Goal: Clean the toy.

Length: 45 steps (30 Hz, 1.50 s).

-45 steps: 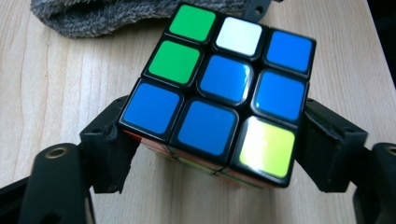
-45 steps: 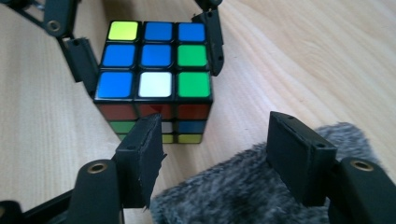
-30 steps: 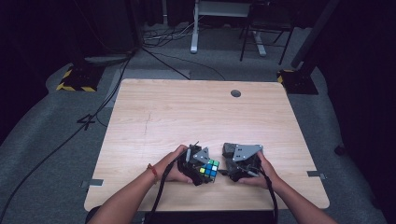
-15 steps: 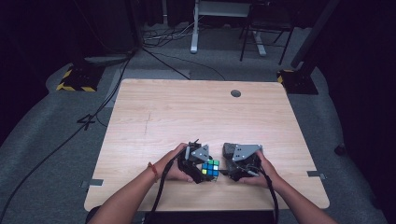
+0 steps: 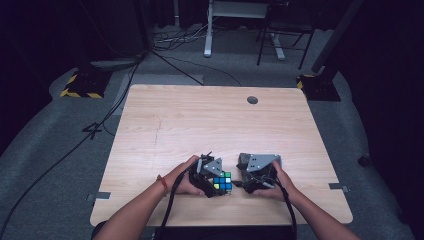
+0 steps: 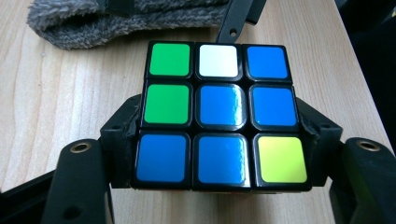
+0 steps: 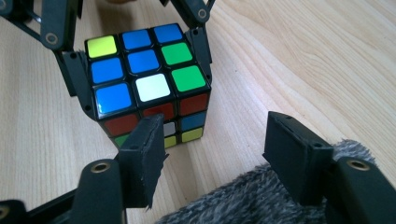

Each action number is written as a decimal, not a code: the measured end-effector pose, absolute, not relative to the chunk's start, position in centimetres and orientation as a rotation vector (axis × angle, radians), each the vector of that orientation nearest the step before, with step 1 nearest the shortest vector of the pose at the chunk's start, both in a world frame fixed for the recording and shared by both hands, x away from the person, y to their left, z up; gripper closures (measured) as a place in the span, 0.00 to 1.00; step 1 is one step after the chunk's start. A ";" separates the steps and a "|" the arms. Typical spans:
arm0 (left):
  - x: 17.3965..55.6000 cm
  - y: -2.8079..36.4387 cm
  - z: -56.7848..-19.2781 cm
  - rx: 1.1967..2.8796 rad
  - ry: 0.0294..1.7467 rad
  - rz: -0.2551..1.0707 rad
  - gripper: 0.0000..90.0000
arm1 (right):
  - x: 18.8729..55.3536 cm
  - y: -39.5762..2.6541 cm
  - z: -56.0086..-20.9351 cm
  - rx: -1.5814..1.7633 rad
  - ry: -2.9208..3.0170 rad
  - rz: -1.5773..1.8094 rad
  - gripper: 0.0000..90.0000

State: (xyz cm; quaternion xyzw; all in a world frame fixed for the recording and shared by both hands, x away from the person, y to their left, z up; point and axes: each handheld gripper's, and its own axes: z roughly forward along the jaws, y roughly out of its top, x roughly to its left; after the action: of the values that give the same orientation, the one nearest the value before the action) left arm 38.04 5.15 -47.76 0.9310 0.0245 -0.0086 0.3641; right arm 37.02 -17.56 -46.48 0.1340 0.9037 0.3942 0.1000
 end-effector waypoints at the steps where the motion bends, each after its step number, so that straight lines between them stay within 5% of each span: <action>1: 38.0 5.1 -47.8 2.390 0.065 -0.025 0.37 | 37.0 -17.6 -46.4 0.400 2.668 1.170 0.43; 45: 37.9 4.9 -47.9 2.266 0.094 0.047 0.37 | 37.3 -17.2 -44.6 0.346 2.621 1.155 0.45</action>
State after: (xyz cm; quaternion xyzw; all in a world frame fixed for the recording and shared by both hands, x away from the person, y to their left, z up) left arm 37.94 4.91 -47.90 0.9052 0.0374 0.0187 0.4230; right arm 37.26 -17.21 -44.58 0.1188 0.9011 0.3970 0.1279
